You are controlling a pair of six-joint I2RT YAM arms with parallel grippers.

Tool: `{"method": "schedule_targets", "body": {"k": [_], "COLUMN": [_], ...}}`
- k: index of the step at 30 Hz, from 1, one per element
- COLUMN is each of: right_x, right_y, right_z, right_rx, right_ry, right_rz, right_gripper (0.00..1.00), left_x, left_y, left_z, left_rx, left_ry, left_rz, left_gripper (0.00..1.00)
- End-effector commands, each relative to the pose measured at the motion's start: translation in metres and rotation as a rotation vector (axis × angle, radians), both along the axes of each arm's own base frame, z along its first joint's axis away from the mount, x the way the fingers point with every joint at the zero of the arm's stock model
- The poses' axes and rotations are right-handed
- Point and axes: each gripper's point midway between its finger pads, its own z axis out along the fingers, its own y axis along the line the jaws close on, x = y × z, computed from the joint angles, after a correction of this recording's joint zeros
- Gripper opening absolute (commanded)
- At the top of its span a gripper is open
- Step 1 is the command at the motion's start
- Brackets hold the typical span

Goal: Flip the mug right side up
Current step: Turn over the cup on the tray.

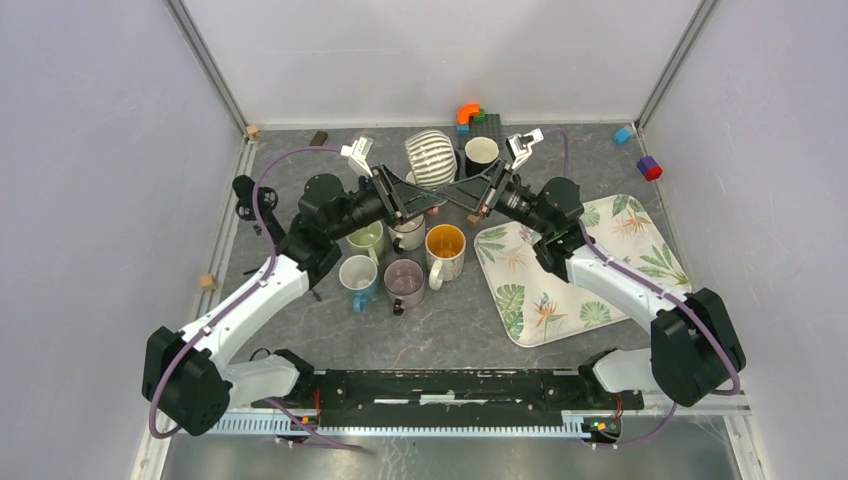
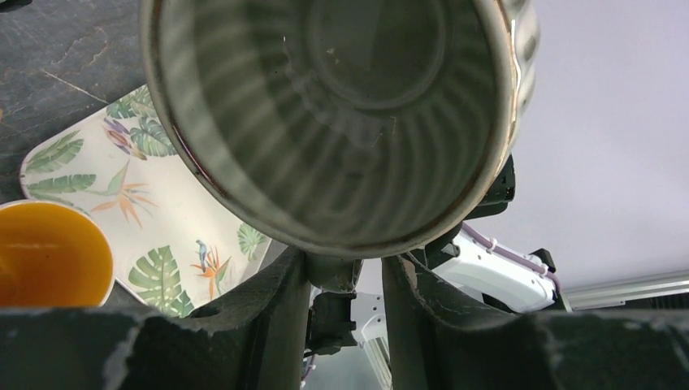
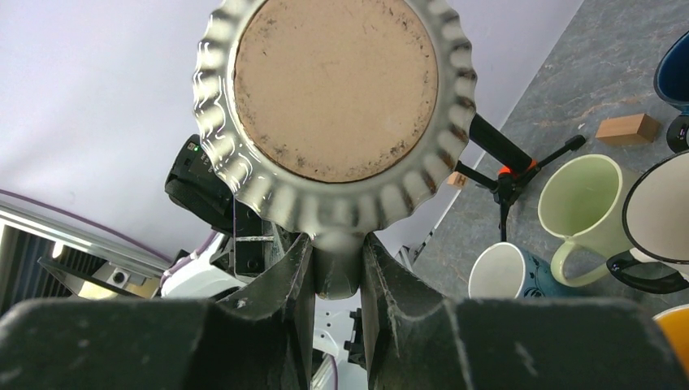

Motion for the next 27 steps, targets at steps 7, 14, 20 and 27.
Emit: {"method": "schedule_targets", "body": {"k": [7, 14, 20, 27], "right_x": [0.0028, 0.0035, 0.0035, 0.0018], "right_y": [-0.0010, 0.0000, 0.0004, 0.0032], "right_z": [0.0510, 0.0502, 0.0502, 0.0450], "right_rx": [0.084, 0.082, 0.074, 0.043], "right_ry": [-0.160, -0.158, -0.160, -0.161], "right_rz": [-0.023, -0.010, -0.008, -0.005], "right_gripper": [0.00, 0.00, 0.00, 0.00], "left_x": [-0.0283, -0.0332, -0.0311, -0.0253], "left_y": [0.0015, 0.0016, 0.0009, -0.0019], "left_z": [0.0146, 0.0157, 0.0139, 0.0169], "left_rx": [0.015, 0.015, 0.011, -0.005], "left_ry": [-0.080, -0.083, -0.068, -0.062], "left_rz": [-0.110, -0.151, -0.155, -0.148], "left_gripper": [0.42, 0.30, 0.30, 0.41]}}
